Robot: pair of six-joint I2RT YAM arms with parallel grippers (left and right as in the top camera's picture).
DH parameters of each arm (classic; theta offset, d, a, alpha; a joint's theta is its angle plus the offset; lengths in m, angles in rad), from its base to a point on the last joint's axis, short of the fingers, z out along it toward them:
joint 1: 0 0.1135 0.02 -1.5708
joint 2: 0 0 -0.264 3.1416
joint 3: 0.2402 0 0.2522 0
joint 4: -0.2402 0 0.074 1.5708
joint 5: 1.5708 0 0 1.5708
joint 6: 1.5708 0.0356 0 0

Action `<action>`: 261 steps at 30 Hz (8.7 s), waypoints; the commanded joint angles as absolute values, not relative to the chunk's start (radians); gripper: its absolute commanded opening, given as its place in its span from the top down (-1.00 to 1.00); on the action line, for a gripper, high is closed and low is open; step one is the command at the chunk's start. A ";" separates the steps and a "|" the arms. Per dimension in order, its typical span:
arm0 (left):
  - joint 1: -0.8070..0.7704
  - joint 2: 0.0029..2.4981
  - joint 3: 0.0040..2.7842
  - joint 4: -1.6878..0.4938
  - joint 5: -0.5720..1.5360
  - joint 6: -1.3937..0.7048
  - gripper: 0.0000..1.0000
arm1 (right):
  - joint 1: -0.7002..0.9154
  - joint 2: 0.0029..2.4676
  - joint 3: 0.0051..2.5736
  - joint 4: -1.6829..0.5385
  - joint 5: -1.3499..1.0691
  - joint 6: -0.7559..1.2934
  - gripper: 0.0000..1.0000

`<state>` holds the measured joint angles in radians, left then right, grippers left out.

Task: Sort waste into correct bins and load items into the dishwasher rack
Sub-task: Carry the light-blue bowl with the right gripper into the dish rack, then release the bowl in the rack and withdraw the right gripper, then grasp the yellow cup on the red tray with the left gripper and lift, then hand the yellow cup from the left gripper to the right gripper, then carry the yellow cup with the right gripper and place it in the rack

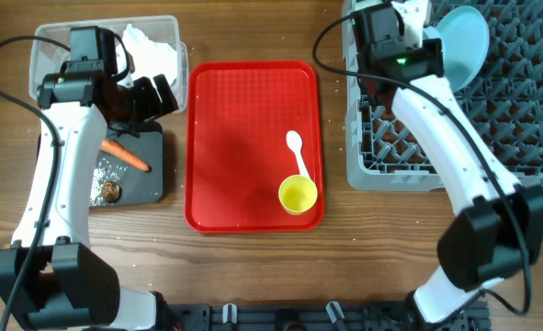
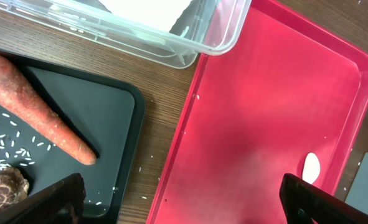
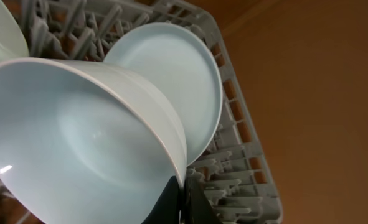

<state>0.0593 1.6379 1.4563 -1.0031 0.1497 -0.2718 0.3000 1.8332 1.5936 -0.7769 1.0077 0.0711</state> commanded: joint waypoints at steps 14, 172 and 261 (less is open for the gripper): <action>0.066 1.623 1.472 -1.003 0.144 -0.273 -1.00 | 0.303 1.945 1.603 -0.634 1.108 -0.027 0.91; 0.030 1.851 1.494 -0.830 1.577 0.146 0.92 | 0.337 1.862 1.693 -0.595 -1.181 -0.288 -0.55; 0.030 1.851 1.494 -0.830 0.708 0.147 -1.00 | 0.126 1.648 1.379 -1.189 0.026 0.175 -0.46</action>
